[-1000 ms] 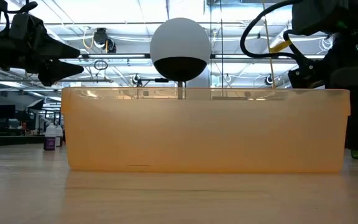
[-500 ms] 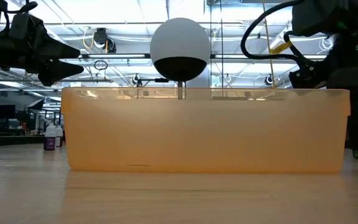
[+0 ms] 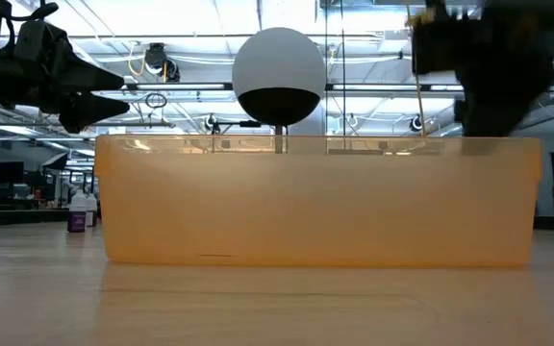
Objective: Pick & Place food coloring
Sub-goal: Put the small green food coloring bottle into the orange container, then put the small black food coloring bottle into the orange container, then put the small orange food coloring bottle into the orange container
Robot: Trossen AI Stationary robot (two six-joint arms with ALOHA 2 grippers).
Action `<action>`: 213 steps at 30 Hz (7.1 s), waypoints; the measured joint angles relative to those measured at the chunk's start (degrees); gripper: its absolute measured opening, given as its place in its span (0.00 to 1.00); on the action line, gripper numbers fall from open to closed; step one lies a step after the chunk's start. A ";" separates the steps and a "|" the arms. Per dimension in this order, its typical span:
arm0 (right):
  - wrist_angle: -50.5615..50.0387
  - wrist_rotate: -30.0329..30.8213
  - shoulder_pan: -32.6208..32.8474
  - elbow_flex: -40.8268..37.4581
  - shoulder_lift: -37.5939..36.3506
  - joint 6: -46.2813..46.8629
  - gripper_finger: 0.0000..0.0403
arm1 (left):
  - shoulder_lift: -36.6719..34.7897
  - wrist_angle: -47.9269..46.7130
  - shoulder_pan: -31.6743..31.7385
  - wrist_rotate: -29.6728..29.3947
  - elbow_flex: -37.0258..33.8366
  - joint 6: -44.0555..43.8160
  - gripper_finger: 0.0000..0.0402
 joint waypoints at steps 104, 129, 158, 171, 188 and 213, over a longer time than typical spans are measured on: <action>-27.62 -13.14 20.66 2.07 11.64 48.70 0.42 | -0.02 0.00 0.00 0.00 0.02 0.00 0.77; -23.73 -9.57 20.46 0.17 8.55 42.74 0.14 | -0.02 0.00 0.02 0.00 0.00 0.00 0.77; -32.00 8.82 -4.72 56.09 19.54 -19.31 0.14 | -0.02 -0.04 0.01 -0.02 0.00 -0.01 0.77; -44.24 -5.85 -4.92 54.44 39.02 -20.23 0.14 | -0.02 -0.03 0.01 -0.02 0.00 0.00 0.77; -29.13 -8.64 -3.74 37.77 39.64 -18.40 0.15 | -0.02 0.00 0.00 -0.02 0.01 0.00 0.77; -31.48 -11.42 -2.07 37.33 26.50 0.42 0.33 | 0.00 0.02 0.01 -0.02 0.01 -0.01 0.77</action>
